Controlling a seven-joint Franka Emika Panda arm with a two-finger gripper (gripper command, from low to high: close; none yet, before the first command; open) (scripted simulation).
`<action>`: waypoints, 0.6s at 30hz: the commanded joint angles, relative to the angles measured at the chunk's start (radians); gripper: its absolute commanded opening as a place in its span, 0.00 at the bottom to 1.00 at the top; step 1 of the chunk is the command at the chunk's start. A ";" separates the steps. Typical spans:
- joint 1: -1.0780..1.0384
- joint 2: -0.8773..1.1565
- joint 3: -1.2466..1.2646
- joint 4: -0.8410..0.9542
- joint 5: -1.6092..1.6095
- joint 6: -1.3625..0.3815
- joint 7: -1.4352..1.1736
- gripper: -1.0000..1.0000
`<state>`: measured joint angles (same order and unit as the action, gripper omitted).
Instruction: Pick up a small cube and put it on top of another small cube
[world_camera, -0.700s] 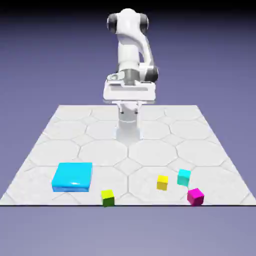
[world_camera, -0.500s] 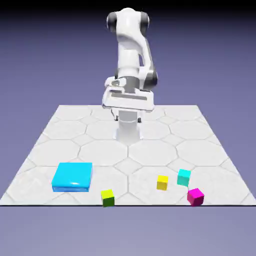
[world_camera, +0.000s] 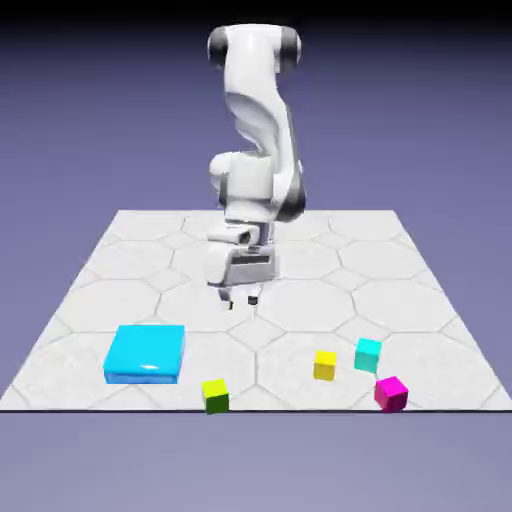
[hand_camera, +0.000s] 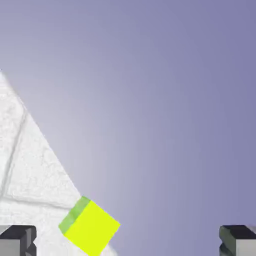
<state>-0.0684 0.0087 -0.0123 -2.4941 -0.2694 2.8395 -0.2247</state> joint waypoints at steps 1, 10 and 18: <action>-0.002 0.026 -0.001 0.014 -0.012 -0.009 -0.044 0.50; -0.034 0.261 -0.006 0.142 -0.121 -0.089 -0.435 0.50; -0.037 0.469 -0.038 0.233 -0.206 -0.049 -0.566 0.50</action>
<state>-0.1050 0.4776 -0.0500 -2.2606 -0.4757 2.7903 -0.7909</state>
